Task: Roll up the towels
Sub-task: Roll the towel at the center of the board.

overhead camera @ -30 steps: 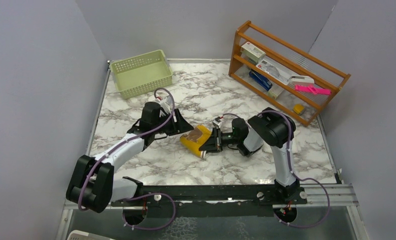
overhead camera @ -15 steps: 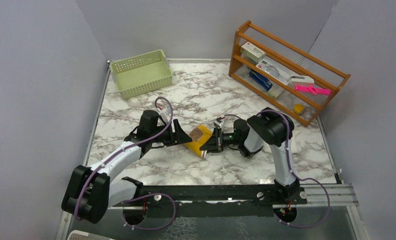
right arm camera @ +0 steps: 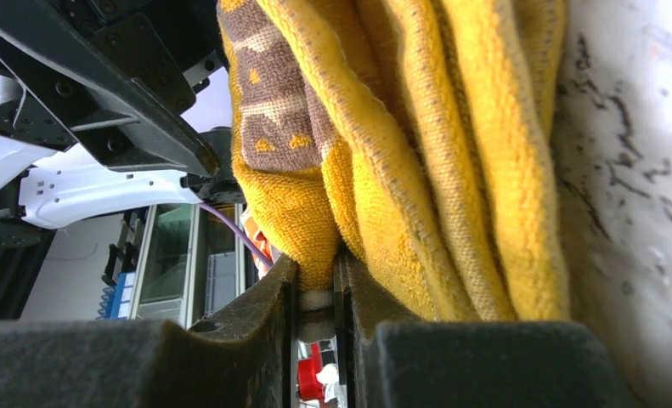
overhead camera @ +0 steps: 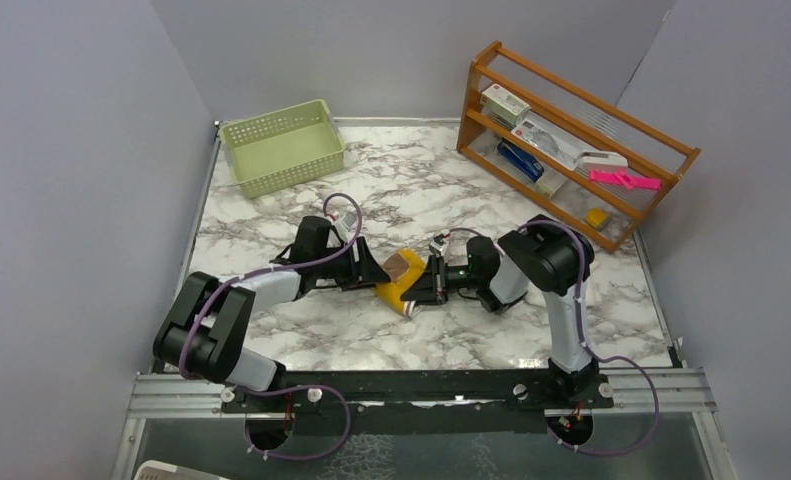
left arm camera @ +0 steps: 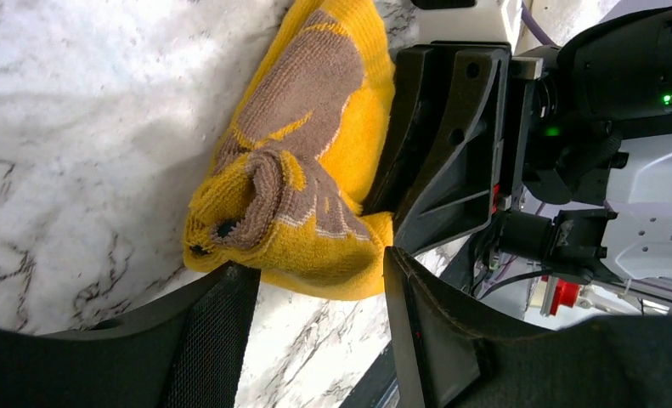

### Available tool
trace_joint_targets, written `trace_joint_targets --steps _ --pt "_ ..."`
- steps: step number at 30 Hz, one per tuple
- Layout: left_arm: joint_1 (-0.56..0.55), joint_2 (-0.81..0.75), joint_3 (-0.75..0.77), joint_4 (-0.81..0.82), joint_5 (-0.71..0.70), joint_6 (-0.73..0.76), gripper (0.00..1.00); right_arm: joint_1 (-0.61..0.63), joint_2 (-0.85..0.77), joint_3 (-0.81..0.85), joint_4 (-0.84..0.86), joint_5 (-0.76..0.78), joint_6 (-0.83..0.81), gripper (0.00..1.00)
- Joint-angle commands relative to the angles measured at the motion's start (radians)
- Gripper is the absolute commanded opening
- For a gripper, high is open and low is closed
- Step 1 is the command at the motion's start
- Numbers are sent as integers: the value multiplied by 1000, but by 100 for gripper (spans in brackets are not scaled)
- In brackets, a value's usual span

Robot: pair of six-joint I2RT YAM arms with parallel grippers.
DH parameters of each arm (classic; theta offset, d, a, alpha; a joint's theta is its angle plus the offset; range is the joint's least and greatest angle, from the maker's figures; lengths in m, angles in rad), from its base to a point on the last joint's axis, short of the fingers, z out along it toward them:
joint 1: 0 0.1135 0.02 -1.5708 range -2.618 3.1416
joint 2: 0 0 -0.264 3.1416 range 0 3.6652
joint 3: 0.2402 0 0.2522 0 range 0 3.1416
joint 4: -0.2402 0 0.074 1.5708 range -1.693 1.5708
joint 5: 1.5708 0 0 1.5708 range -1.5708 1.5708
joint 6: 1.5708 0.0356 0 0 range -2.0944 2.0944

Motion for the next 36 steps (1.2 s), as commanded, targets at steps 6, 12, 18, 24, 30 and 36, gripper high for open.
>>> trace_joint_targets --steps 6,12,18,24,30,36 --pt "-12 65 48 84 17 29 58 -7 3 -18 -122 10 -43 8" --pt "-35 84 65 26 -36 76 55 -8 -3 -18 -146 13 -59 8" --pt "-58 80 119 -130 -149 132 50 -7 -33 -12 -230 29 -118 8" --pt "-61 41 180 -191 -138 108 50 -7 -70 5 -357 51 -200 8" --pt "-60 8 257 -172 29 58 51 -7 -67 4 -349 50 -198 9" --pt "-61 57 251 -100 125 7 50 -7 -66 4 -342 46 -195 9"
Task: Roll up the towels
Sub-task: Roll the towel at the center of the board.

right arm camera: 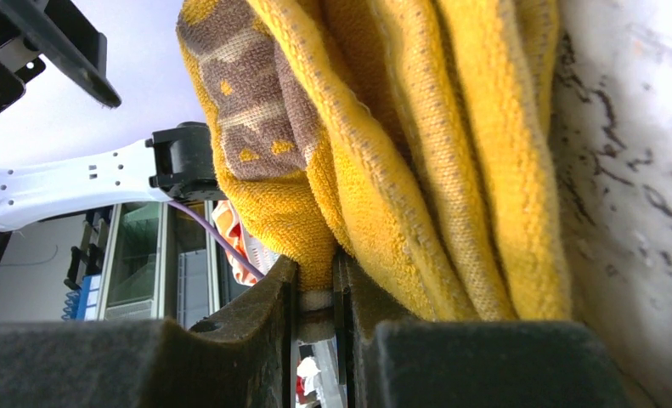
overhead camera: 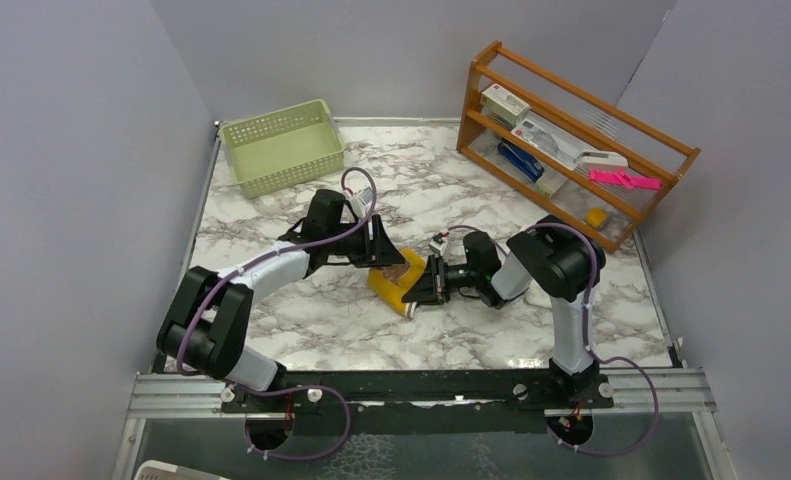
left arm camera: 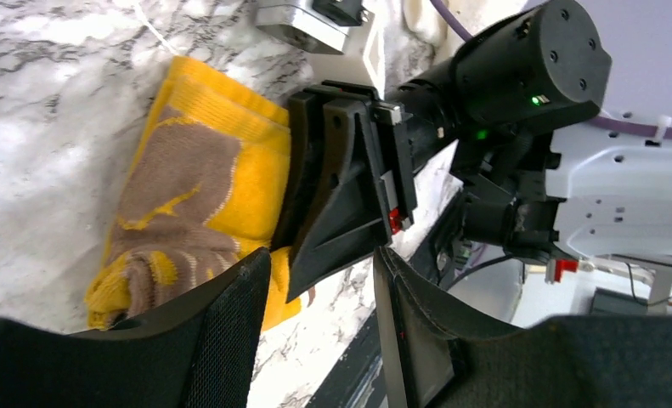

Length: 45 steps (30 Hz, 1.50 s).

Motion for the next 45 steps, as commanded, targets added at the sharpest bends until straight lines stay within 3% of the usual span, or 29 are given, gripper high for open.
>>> trace_joint_targets --steps 1,17,27,32,45 --pt "-2 29 -2 70 98 -40 50 -7 11 -15 -102 32 -36 9" --pt "-10 183 -67 61 -12 58 41 -18 -28 0 -213 54 -104 9" --pt "-18 300 77 -128 -142 183 36 -29 -87 -9 -321 72 -131 8" --pt "-18 346 130 -193 -133 213 32 -55 -133 -42 -332 63 -114 8" --pt "-18 336 29 -185 -142 206 28 -111 -140 64 -638 52 -235 1"
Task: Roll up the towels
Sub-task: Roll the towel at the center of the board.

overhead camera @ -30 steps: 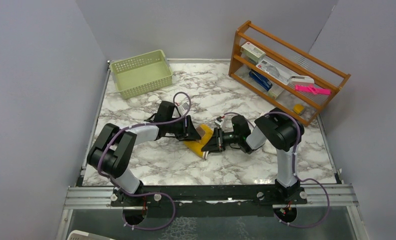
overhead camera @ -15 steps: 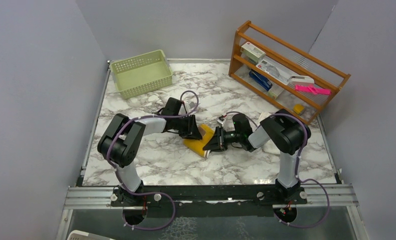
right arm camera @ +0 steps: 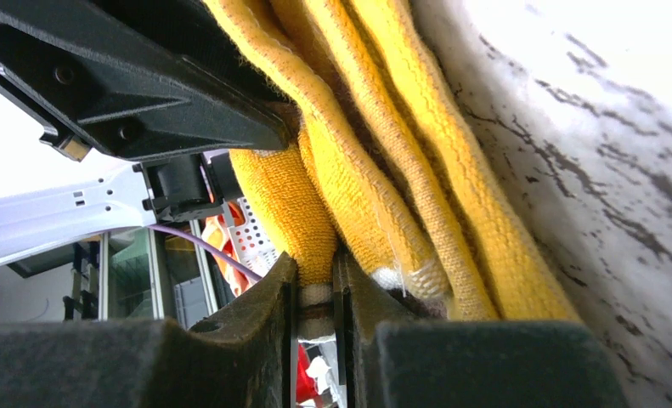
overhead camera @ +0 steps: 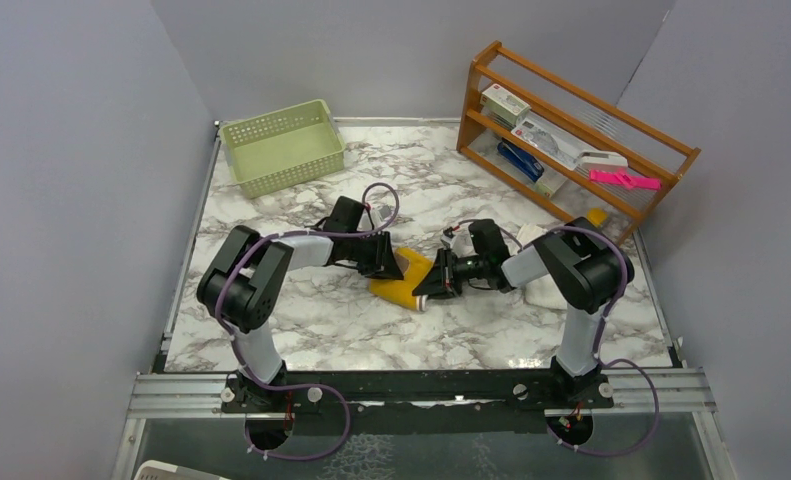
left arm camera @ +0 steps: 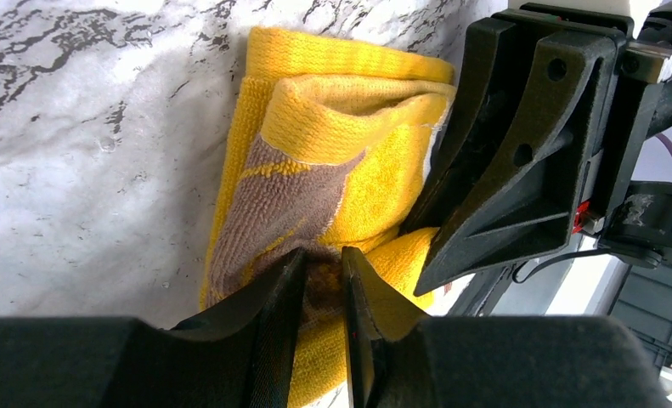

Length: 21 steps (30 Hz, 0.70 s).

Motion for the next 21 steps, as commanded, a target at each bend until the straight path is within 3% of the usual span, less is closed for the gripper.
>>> trace_joint_targets --steps 1,8,13,17,21 --pt "7 25 -75 -107 -134 51 28 -28 21 24 -198 15 -87 1" --pt "23 -71 -40 -168 -179 55 29 -44 49 30 -252 14 -92 1" --pt "61 -275 -26 -153 -202 46 40 -47 63 22 -269 17 -89 1" --pt "62 -368 -84 -32 -59 -1 40 -48 72 34 -288 19 -86 1" --pt "44 -392 -183 117 82 -89 30 -48 72 57 -318 29 -96 1"
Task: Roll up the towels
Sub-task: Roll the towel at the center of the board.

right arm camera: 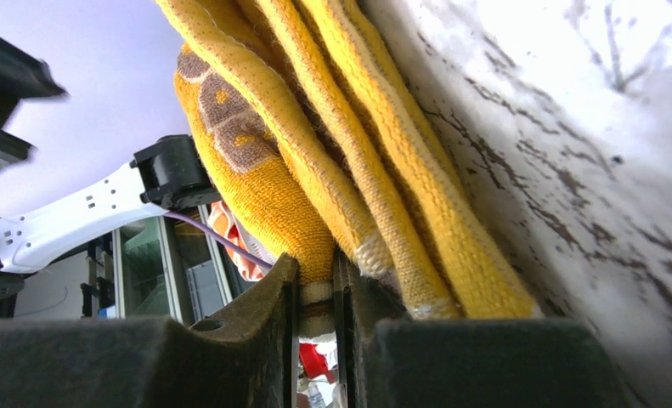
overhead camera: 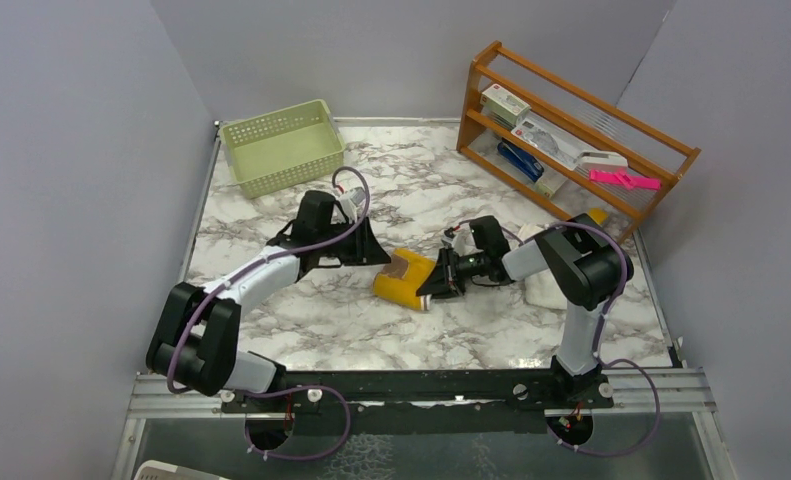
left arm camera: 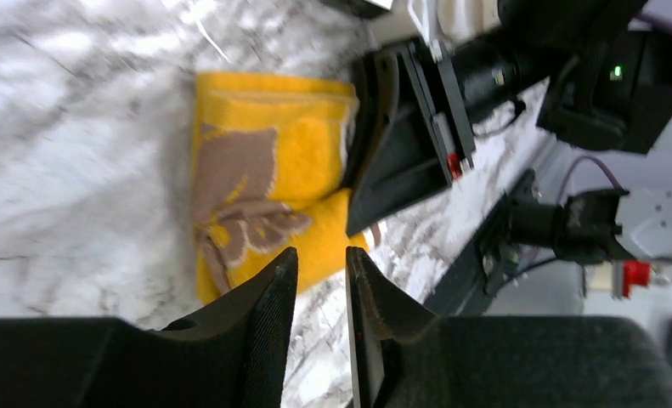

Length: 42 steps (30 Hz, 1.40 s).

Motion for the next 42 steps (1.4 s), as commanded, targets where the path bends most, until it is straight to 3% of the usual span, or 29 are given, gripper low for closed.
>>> trace_joint_targets --steps 1,7,13,16,19,22,27,32,35,38,40,42 --pt "-29 -6 -109 147 161 -79 28 -12 53 5 -157 85 -24 1" --pt "-42 63 -180 269 175 -118 26 -12 62 19 -164 93 -19 2" --pt "-40 211 -163 348 102 -133 23 -12 37 25 -206 120 -38 9" --pt "-41 279 -134 354 59 -132 21 -12 11 32 -257 158 -70 15" --pt "-41 335 -113 349 34 -131 20 -12 -35 48 -325 200 -138 33" --pt "-41 371 -96 295 0 -110 19 -3 -116 102 -466 337 -284 48" --pt "-41 417 -85 228 -21 -63 19 27 -310 158 -599 652 -518 53" --pt "-40 455 -69 196 -20 -35 19 72 -522 97 -462 861 -644 56" --pt "-41 467 -58 187 -15 -29 19 163 -698 -54 -201 915 -848 64" --pt "-40 468 -52 174 -12 -23 19 237 -867 -266 131 754 -1095 97" --pt "-41 465 -46 164 -13 -19 19 261 -906 -349 228 624 -1239 100" --pt "-41 461 -42 155 -15 -17 19 272 -878 -322 184 584 -1321 100"
